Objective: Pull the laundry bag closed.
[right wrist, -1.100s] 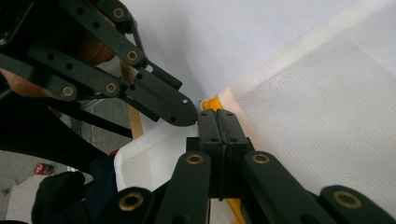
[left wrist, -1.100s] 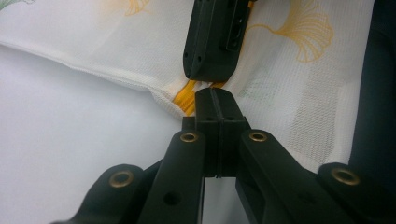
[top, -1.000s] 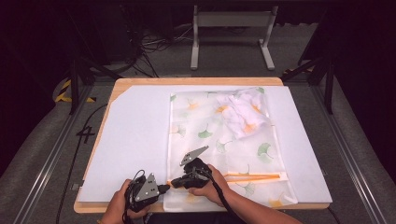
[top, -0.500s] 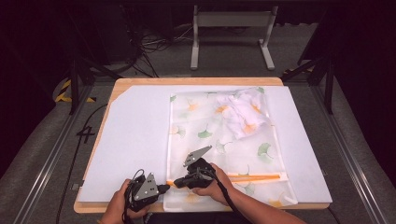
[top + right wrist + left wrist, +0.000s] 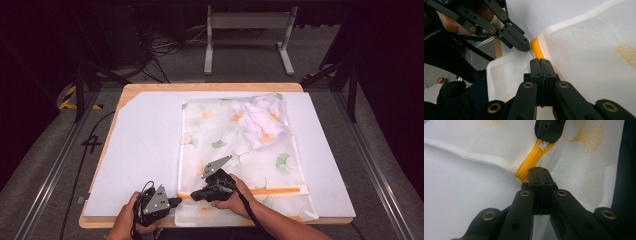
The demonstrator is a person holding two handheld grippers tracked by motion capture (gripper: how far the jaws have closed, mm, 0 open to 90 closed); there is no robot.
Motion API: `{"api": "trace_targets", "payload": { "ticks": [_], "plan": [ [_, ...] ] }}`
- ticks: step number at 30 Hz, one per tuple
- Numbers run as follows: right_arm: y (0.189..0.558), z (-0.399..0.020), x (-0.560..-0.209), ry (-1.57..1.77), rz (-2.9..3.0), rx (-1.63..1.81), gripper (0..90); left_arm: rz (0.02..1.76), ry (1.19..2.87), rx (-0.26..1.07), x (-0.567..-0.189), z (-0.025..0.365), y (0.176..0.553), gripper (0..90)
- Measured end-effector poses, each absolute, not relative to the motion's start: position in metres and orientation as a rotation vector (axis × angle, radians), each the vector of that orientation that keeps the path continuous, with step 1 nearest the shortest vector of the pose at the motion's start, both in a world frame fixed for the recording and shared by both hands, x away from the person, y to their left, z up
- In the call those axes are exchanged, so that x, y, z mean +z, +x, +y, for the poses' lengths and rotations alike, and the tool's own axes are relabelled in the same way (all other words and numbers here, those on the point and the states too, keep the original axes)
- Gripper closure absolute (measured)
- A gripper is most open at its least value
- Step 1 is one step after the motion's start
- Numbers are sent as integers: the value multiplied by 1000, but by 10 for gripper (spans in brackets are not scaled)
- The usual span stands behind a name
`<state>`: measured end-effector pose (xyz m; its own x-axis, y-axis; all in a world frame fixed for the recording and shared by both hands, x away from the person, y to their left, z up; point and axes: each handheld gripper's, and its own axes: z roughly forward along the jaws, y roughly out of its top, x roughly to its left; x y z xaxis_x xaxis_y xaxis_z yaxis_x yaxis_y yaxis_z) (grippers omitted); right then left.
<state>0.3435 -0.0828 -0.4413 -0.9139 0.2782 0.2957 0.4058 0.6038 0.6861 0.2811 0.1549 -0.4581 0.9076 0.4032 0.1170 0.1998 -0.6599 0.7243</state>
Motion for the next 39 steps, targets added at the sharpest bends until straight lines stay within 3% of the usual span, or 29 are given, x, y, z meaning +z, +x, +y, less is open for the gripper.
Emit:
{"api": "trace_targets", "payload": {
  "ticks": [39],
  "plan": [
    [340,-132,-431,-613,-2674,-1204,900,433,2301,336,-458,155,282,900]
  ]
}}
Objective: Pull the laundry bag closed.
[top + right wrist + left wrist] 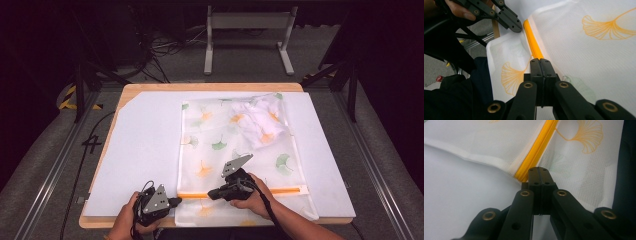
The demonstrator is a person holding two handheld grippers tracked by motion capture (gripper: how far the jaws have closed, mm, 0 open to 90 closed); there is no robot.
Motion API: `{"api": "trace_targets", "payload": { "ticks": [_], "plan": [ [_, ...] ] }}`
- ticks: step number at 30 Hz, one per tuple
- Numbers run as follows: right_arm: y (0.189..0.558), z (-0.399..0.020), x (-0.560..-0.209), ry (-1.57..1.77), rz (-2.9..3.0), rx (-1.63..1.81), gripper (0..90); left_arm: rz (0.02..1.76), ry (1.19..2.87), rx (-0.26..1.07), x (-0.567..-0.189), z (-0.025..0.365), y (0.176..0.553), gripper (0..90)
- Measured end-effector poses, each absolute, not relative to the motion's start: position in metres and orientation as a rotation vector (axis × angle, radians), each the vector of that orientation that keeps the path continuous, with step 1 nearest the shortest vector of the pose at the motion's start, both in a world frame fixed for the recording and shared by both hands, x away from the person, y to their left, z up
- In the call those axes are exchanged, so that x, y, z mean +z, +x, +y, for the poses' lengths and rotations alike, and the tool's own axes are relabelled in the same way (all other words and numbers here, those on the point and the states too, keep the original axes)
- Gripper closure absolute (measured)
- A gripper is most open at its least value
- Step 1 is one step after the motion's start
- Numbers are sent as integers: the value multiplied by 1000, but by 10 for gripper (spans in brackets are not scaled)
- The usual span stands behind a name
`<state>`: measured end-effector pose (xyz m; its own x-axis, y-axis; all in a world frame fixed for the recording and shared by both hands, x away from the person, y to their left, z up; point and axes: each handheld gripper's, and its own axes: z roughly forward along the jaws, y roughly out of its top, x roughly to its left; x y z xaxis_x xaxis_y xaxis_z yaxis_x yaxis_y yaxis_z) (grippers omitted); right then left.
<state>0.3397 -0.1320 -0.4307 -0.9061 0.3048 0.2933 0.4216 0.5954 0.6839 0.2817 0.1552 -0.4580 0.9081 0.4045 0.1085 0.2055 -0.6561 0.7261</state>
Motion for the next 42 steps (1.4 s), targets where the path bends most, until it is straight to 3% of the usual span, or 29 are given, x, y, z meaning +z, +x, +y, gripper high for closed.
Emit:
{"api": "trace_targets", "payload": {
  "ticks": [42],
  "plan": [
    [337,-178,-421,-685,-2697,-1211,900,439,2291,325,-459,156,282,900]
  ]
}}
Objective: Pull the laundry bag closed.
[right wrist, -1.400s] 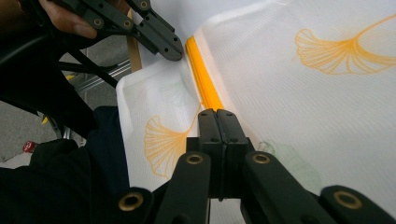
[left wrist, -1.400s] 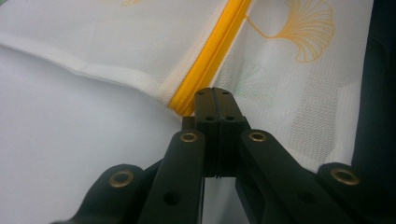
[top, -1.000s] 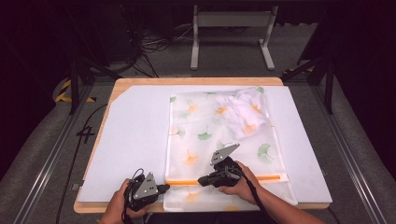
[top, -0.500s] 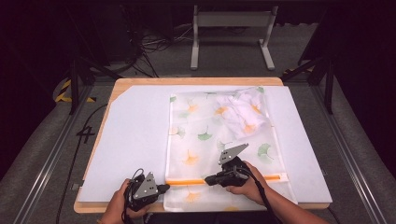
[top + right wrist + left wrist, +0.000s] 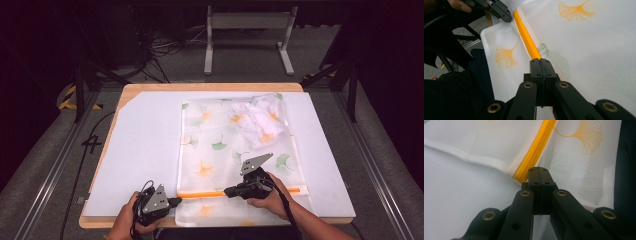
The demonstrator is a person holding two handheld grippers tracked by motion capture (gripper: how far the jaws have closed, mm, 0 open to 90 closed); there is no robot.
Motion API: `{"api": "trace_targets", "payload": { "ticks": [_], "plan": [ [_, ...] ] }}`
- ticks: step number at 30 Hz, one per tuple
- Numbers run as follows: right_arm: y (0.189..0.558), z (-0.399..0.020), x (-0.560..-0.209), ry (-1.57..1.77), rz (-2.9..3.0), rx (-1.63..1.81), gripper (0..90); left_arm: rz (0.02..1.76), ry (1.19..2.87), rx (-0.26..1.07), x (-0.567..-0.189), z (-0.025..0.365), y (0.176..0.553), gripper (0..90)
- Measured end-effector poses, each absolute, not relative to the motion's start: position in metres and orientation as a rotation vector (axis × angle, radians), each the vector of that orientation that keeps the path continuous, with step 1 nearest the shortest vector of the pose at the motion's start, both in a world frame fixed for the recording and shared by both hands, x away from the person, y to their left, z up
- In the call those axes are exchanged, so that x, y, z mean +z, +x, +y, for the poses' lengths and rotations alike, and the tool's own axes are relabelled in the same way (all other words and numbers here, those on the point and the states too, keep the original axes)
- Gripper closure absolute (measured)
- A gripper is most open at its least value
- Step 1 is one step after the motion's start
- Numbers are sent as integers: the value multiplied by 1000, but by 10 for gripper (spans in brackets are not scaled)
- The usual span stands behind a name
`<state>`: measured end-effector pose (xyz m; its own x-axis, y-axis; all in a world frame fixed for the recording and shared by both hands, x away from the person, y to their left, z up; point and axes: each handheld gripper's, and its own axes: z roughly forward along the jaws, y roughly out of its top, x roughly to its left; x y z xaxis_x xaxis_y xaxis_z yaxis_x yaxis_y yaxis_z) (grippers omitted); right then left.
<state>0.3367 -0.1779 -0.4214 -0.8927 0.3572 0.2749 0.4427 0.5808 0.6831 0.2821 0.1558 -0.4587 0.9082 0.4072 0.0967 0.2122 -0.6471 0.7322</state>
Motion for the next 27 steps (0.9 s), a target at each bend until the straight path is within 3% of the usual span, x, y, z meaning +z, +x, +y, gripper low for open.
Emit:
{"api": "trace_targets", "payload": {
  "ticks": [27],
  "plan": [
    [329,-219,-427,-761,-2764,-1175,900,440,2289,319,-459,156,283,900]
  ]
}}
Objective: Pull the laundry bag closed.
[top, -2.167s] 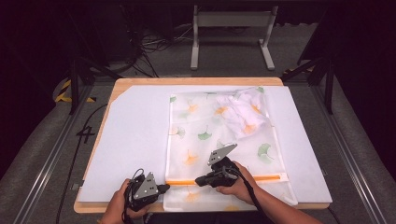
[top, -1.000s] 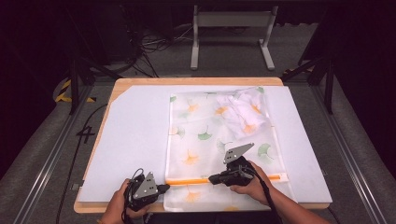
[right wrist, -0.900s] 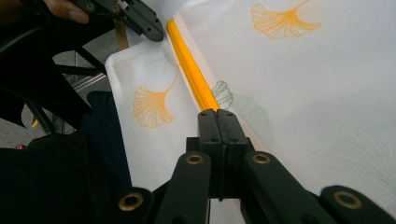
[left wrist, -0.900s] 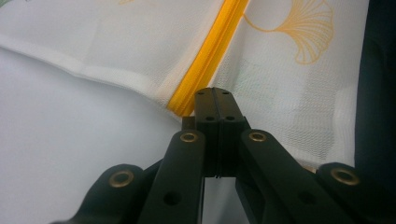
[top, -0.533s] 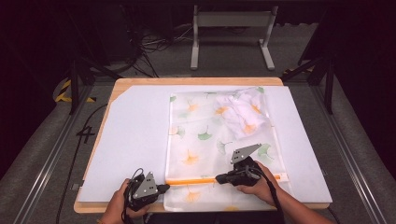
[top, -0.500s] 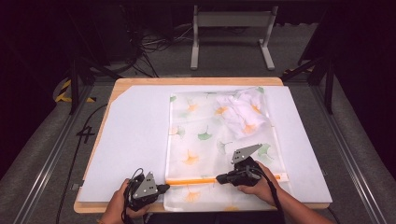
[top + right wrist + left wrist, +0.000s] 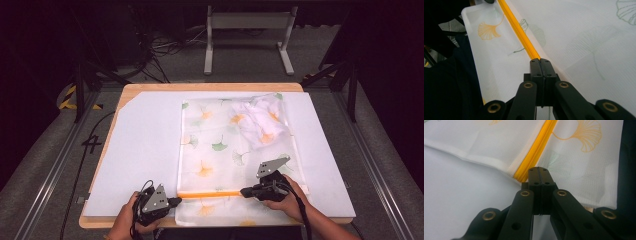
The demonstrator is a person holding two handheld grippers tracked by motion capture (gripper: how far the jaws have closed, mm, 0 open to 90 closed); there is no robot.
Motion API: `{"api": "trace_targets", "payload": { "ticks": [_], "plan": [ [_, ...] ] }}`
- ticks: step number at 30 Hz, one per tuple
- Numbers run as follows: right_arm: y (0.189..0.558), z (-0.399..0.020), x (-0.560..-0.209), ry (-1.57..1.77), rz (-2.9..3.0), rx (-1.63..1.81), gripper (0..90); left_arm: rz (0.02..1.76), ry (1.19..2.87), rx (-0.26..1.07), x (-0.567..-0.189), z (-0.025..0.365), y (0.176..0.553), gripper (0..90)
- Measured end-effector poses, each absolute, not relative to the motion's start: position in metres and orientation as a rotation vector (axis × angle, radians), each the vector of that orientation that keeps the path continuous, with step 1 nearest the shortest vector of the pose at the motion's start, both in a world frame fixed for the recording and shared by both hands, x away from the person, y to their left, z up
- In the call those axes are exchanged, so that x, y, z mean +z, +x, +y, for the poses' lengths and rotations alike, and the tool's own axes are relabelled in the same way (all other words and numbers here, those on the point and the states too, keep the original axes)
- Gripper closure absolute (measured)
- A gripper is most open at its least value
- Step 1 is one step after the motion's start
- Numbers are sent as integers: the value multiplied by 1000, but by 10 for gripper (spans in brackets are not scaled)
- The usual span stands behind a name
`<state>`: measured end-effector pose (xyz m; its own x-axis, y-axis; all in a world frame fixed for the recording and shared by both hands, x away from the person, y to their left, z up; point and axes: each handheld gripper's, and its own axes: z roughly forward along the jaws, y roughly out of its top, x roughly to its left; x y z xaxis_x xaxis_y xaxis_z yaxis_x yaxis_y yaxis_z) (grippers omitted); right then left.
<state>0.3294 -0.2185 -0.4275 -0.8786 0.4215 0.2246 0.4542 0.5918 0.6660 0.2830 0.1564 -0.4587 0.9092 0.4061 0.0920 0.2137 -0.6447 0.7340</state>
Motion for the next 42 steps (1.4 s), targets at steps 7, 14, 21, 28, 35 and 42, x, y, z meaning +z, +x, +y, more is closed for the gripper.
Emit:
{"api": "trace_targets", "payload": {
  "ticks": [7,14,21,28,35,42],
  "plan": [
    [328,-228,-428,-787,-2780,-1163,900,444,2286,314,-459,157,283,900],
    [328,-238,-428,-811,-2789,-1152,900,447,2287,316,-459,157,283,900],
    [327,-249,-430,-845,-2791,-1155,900,447,2284,315,-459,157,283,900],
    [327,-259,-430,-873,-2790,-1157,900,446,2284,315,-459,157,283,900],
    [326,-267,-429,-895,-2795,-1159,900,445,2284,313,-459,157,283,900],
    [325,-275,-428,-924,-2797,-1171,900,446,2283,311,-459,157,283,900]
  ]
}}
